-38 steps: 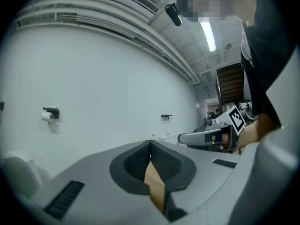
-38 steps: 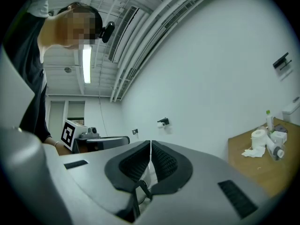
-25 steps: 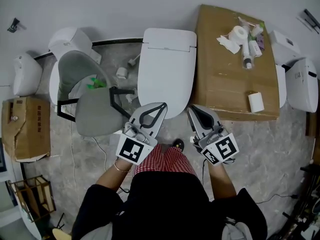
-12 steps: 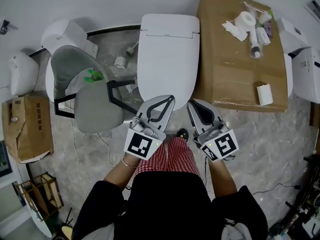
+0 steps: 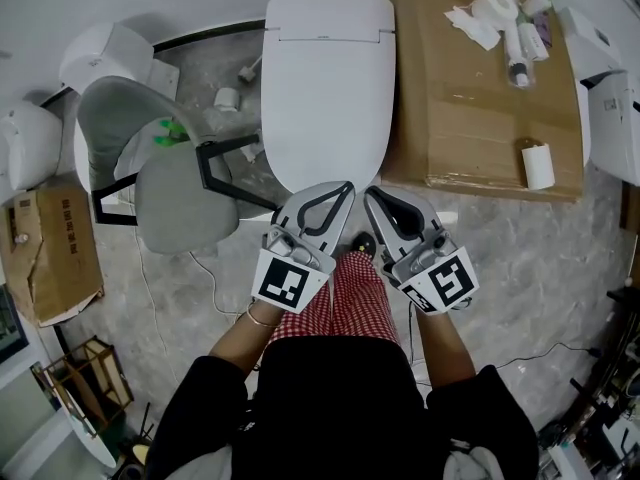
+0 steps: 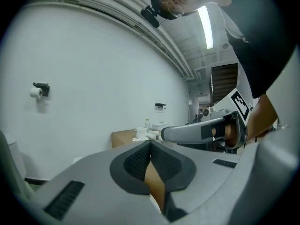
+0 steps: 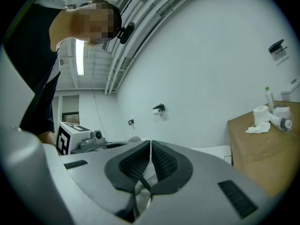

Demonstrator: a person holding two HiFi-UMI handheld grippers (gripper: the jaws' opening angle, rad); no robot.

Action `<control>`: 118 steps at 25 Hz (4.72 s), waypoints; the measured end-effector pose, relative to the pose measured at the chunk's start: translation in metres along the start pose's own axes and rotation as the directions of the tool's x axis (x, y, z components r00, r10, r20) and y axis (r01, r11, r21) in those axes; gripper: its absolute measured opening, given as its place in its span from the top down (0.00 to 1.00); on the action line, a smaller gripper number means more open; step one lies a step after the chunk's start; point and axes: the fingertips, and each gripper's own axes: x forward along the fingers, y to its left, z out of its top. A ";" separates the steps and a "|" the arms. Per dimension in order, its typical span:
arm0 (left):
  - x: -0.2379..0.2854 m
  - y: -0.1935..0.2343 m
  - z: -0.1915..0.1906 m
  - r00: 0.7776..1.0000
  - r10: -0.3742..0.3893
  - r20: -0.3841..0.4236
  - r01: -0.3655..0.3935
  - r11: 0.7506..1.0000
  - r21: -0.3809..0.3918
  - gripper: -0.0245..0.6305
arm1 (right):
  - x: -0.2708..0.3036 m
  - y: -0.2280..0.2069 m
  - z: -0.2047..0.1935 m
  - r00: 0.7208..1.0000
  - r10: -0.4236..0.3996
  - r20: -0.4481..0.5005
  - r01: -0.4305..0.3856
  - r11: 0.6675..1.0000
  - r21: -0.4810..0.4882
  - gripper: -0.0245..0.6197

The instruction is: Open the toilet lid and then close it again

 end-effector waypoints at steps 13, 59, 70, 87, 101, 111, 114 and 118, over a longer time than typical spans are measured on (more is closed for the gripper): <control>-0.009 0.010 -0.037 1.000 0.008 -0.024 -0.009 0.999 -0.053 0.96 | 0.010 0.003 -0.040 0.999 -0.016 -0.034 0.018 0.998 0.060 0.93; -0.030 0.009 -0.164 0.992 0.023 -0.122 -0.042 0.987 -0.156 0.96 | 0.035 0.005 -0.156 0.984 -0.062 -0.166 0.080 0.991 0.103 0.93; -0.032 0.014 -0.191 0.986 0.032 -0.162 -0.064 0.978 -0.197 0.96 | 0.030 0.001 -0.188 0.968 -0.067 -0.243 0.094 0.991 0.100 0.93; -0.029 0.012 -0.230 0.979 0.012 -0.202 -0.063 0.967 -0.247 0.96 | 0.029 -0.009 -0.229 0.950 -0.119 -0.289 0.170 0.972 0.161 0.93; -0.021 0.012 -0.250 0.974 0.007 -0.225 -0.063 0.967 -0.245 0.96 | 0.031 -0.019 -0.246 0.946 -0.116 -0.302 0.177 0.967 0.182 0.93; -0.013 0.011 -0.255 0.973 0.004 -0.232 -0.063 0.967 -0.247 0.96 | 0.038 -0.019 -0.250 0.948 -0.085 -0.306 0.144 0.974 0.174 0.93; -0.013 0.011 -0.259 0.972 -0.008 -0.235 -0.049 0.970 -0.236 0.96 | 0.038 -0.020 -0.254 0.945 -0.086 -0.314 0.146 0.974 0.174 0.93; -0.013 0.012 -0.271 0.966 -0.015 -0.259 -0.046 0.972 -0.229 0.96 | 0.037 -0.023 -0.265 0.940 -0.083 -0.330 0.147 0.974 0.173 0.93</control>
